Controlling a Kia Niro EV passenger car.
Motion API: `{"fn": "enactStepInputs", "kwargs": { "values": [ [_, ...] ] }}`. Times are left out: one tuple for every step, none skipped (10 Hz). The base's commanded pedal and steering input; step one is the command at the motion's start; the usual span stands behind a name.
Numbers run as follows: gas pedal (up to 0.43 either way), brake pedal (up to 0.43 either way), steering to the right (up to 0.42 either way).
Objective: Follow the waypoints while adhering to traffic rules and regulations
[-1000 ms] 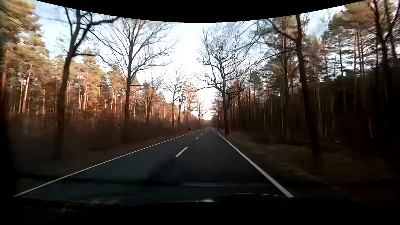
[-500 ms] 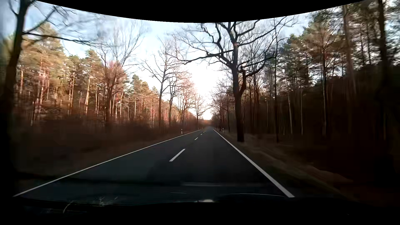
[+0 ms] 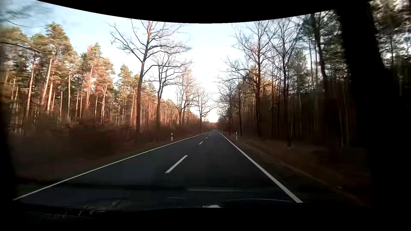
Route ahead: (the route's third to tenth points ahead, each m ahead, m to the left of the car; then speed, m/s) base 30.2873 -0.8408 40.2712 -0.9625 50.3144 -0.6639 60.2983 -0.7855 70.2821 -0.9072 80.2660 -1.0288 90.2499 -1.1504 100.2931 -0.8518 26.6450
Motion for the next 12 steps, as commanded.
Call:
{"fn": "enactStepInputs", "kwargs": {
  "values": [
    [0.197, 0.000, -0.002],
    [0.197, 0.000, -0.002],
    [0.197, 0.000, -0.002],
    [0.197, 0.000, -0.002],
    [0.197, 0.000, -0.002],
    [0.197, 0.000, -0.002],
    [0.197, 0.000, -0.002],
    [0.197, 0.000, -0.002],
    [0.197, 0.000, -0.002],
    [0.197, 0.000, -0.002],
    [0.197, 0.000, -0.002],
    [0.197, 0.000, -0.002]
  ]
}}
